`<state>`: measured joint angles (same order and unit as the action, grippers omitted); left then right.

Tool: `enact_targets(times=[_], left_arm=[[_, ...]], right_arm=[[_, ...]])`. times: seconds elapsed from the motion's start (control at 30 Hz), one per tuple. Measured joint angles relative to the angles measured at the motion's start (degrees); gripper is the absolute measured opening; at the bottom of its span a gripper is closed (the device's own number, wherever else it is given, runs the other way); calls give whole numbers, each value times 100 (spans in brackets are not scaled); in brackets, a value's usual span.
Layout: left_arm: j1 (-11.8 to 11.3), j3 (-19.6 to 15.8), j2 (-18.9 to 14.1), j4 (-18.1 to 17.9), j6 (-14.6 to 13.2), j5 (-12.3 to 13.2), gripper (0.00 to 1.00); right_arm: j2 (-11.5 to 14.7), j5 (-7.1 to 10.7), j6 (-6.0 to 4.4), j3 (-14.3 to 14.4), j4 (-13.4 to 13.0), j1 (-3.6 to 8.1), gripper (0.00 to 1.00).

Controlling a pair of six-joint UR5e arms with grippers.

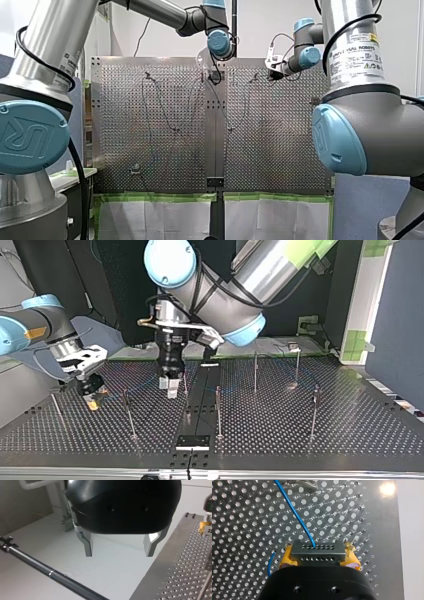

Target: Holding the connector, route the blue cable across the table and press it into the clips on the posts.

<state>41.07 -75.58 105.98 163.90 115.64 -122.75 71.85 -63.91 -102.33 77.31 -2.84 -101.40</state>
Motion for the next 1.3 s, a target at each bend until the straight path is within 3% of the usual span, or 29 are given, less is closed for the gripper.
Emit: enact_targets(times=[1.1,1.3], left_arm=[[0,-1458,-23,-1459,-148,-29,100],[-29,-1722,133,-1724,-153,-24,100]], right_arm=[[-15,-2,3,29,4,-33,0],[-15,0,1,28,6,-36,0]])
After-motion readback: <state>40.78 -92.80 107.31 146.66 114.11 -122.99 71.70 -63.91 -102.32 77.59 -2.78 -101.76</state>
